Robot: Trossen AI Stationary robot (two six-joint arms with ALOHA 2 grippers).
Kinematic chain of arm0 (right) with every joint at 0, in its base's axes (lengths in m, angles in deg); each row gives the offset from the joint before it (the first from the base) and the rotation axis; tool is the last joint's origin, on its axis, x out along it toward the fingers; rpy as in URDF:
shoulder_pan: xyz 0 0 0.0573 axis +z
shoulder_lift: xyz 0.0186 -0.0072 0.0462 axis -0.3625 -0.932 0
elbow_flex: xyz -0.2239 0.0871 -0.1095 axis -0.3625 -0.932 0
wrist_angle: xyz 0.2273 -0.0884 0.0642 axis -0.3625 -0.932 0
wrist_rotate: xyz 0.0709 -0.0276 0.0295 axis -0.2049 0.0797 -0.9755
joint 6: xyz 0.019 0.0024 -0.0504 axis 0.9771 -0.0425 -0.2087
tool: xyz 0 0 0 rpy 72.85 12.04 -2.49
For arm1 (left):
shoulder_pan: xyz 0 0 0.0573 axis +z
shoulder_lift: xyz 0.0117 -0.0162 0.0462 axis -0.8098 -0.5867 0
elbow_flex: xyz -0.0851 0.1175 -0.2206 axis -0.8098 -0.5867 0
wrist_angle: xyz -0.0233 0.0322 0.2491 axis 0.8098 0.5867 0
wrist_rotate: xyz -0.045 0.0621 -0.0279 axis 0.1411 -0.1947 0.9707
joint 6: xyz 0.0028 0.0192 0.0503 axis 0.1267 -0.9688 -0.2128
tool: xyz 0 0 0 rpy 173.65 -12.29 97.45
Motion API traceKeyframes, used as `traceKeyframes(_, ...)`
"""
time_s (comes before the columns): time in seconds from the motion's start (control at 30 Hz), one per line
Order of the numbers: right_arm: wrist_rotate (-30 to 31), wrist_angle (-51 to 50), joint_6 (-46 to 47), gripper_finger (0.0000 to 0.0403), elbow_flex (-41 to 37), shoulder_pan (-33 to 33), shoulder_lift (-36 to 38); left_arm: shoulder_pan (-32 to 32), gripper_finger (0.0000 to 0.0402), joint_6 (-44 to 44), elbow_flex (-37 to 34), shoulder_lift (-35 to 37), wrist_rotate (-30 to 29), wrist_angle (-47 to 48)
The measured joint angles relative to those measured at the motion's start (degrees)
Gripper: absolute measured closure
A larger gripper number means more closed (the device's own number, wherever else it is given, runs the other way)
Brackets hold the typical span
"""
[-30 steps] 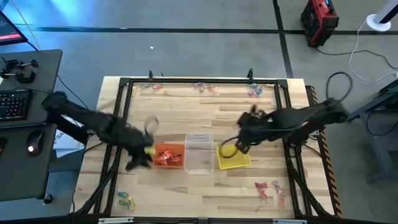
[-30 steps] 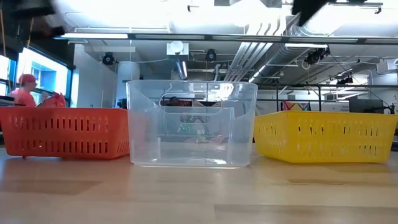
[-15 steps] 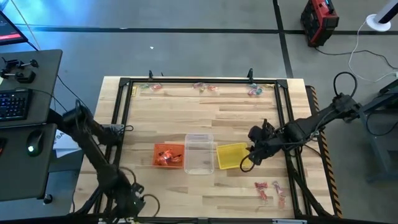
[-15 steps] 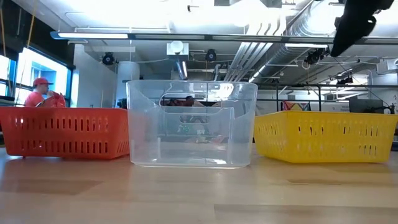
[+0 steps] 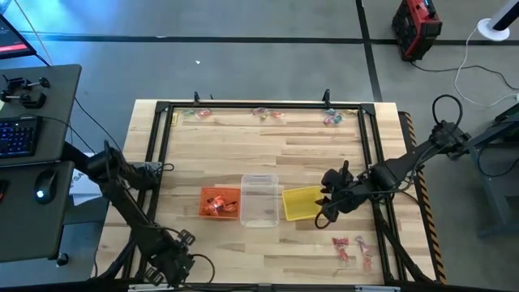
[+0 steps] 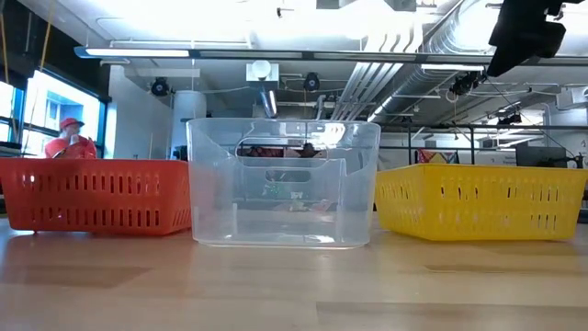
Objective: Sort candy by brand, put in halloween buckets
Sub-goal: Put the yellow candy into the yellow bin
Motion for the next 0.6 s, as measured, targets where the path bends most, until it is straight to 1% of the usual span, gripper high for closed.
traceKeyframes(0.07, 0.35, -0.14, 1.24, 0.0188, 0.00, 0.00, 0.00, -0.80, 0.0248, -0.01, 0.00, 0.00, 0.96, 0.04)
traceKeyframes(0.2, 2.46, -0.15, 2.52, 0.0188, 0.00, 0.00, 0.00, -2.56, 0.0248, -0.44, 0.00, 0.00, 0.85, -0.32)
traceKeyframes(0.3, 3.40, -0.13, 2.78, 0.0188, 0.00, 0.00, 0.00, -3.20, 0.0248, -1.52, -1.21, -0.27, 0.56, -3.42)
traceKeyframes(0.43, 4.32, 0.36, 2.80, 0.0188, 0.00, 0.00, 0.00, -2.68, 0.0248, 0.23, -3.80, -0.31, 0.74, -4.38)
traceKeyframes(0.53, 4.77, 0.71, 2.80, 0.0188, 0.00, -0.02, 0.00, -1.72, 0.0248, 0.85, -4.28, -0.31, 0.55, -4.15)
traceKeyframes(0.6, 4.88, 0.71, 2.80, 0.0188, 0.02, -0.02, 0.00, -1.20, 0.0248, 0.24, -4.28, -0.31, -0.75, -4.41)
